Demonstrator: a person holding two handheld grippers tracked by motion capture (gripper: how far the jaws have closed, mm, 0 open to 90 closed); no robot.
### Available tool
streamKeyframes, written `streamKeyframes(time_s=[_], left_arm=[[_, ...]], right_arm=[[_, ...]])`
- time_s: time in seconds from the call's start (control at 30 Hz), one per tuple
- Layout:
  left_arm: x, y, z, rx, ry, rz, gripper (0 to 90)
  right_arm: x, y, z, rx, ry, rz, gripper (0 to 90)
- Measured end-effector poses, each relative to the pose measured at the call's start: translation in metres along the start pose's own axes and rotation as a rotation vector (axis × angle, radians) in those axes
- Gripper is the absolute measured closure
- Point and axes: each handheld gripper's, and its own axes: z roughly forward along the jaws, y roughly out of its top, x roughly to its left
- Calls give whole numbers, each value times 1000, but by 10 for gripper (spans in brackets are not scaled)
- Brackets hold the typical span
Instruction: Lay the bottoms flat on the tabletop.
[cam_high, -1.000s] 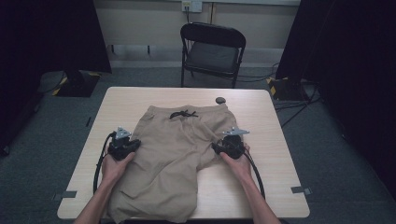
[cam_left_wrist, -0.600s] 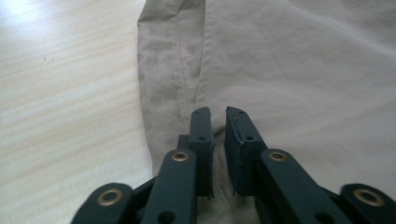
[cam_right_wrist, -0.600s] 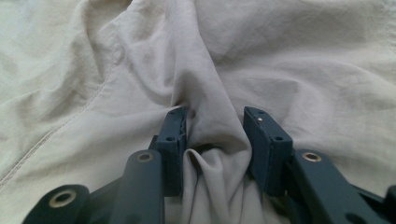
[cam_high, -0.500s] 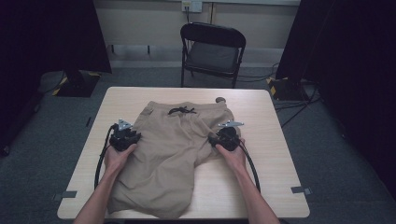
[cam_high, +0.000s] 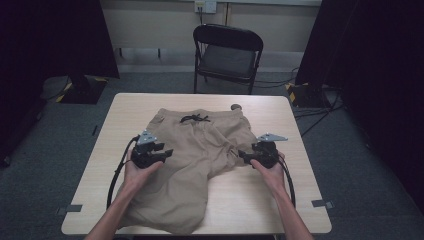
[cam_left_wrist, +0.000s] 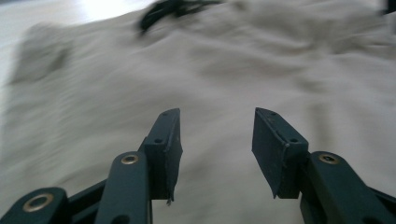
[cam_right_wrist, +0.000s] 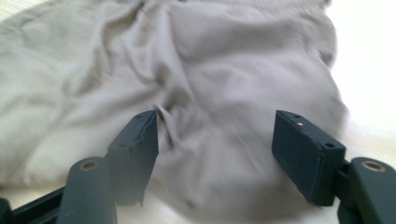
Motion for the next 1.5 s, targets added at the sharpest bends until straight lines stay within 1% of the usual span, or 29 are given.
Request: streamKeyframes(time_s=[0.03,0.07,0.13,0.27,0.3,0.37,0.4,0.43,0.5,0.53,0.57,0.67,0.73,0.83,0.93,0.97,1.0,1.03,1.07,1.1,1.17,1.23,1.3,1.33,1.37,1.4,1.43,1.47,1.5], left_arm=[[-8,3,2,-7,-22,0,521],[-16,6,5,-9,-44,16,521],[-30,12,12,-10,-96,15,521],[-57,22,29,-24,-170,13,519],[-63,24,35,-22,-181,28,514],[-72,26,46,-16,-204,35,493],[-75,26,50,-14,-194,39,482],[-78,25,57,-3,-198,39,463],[-78,22,68,16,-206,14,432],[-77,20,73,34,-222,7,407],[-76,17,77,57,-213,3,398],[-73,9,86,96,-198,10,363],[-72,5,86,81,-199,3,356],[-72,6,83,67,-202,14,358],[-73,12,79,14,-224,1,359],[-73,15,78,-5,-220,3,359],[-73,18,78,-25,-233,1,357],[-74,20,78,-46,-233,-11,355],[-73,22,78,-49,-221,-7,354],[-73,22,80,-64,-228,-15,347],[-72,21,83,-63,-236,-37,342],[-71,18,88,-27,-218,-47,344],[-67,14,93,1,-203,-62,406],[-65,13,93,8,-191,-68,531],[-61,11,94,12,-180,-87,610],[-58,11,94,14,-181,-93,704],[-57,11,94,22,-162,-83,797],[-56,10,95,17,-157,-97,852],[-54,10,95,19,-166,-106,862]], right_arm=[[-3,-4,-1,9,-5,6,301],[-6,-8,-2,15,-3,16,298],[-9,-15,-2,19,-8,22,292],[-10,-21,1,34,-17,21,275],[-10,-21,3,40,-23,18,276],[-9,-21,6,45,-42,7,290],[-8,-21,9,51,-54,3,302],[-8,-21,11,53,-62,-2,351],[-8,-22,15,52,-74,-11,501],[-8,-21,16,44,-66,3,604],[-9,-21,16,38,-41,16,708],[-6,-19,19,28,-6,24,831],[0,-14,17,9,19,13,849],[10,2,10,-35,57,-3,853],[21,21,7,-58,100,-24,853],[25,27,8,-67,110,-28,852],[30,31,9,-70,120,-31,852],[34,35,12,-70,136,-38,851],[39,39,16,-69,154,-42,850],[43,41,20,-67,166,-45,850],[52,46,28,-65,185,-53,850],[60,49,34,-57,204,-64,849],[65,50,38,-56,216,-72,843],[67,51,40,-51,223,-78,833],[68,51,41,-47,228,-80,820],[68,50,41,-47,236,-77,798],[68,50,40,-48,242,-75,758],[68,50,40,-45,242,-79,709],[68,50,39,-46,237,-81,657]])
